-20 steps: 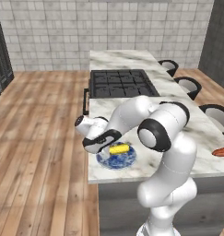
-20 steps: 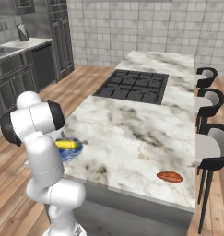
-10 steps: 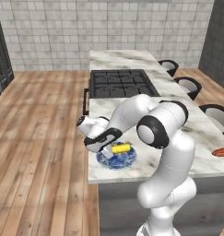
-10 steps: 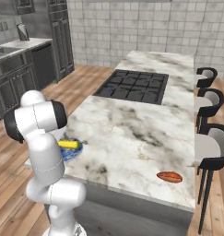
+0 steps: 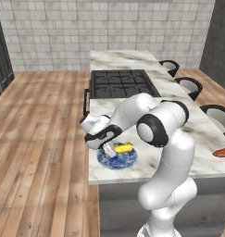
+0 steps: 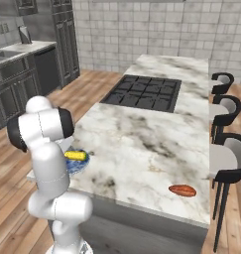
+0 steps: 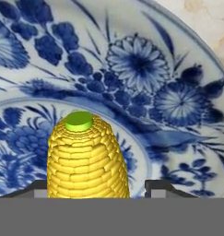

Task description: Pick the corn from the counter and place it in the microwave.

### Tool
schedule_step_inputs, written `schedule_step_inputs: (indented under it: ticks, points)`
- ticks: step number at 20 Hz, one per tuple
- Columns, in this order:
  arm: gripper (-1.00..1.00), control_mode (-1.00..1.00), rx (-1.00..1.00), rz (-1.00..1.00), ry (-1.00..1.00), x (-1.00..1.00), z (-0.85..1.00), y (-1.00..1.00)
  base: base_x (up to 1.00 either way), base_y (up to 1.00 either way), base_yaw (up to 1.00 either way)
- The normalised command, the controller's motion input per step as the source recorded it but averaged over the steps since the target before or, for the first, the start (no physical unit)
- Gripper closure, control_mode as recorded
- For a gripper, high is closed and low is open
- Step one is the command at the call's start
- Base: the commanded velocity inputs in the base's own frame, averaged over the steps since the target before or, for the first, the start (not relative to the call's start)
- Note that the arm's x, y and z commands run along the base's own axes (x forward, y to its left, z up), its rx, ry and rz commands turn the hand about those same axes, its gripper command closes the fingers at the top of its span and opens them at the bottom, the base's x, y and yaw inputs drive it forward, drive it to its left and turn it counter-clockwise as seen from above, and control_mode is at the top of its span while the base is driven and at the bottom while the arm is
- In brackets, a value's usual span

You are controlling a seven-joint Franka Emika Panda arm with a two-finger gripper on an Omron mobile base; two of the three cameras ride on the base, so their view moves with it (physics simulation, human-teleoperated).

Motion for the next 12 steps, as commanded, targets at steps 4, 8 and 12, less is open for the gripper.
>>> schedule_step_inputs:
  ticks: [4, 8, 12]
  points:
    - [1.0, -1.0, 0.0, 0.0, -0.02, -0.12, -0.07, -0.02, 0.0, 0.0, 0.0]
    - [1.0, -1.0, 0.0, 0.0, -0.2, -0.15, 0.05, 0.0, 0.0, 0.0, 0.0]
    - [1.0, -1.0, 0.0, 0.0, -0.33, -0.14, 0.58, 0.0, 0.0, 0.0, 0.0]
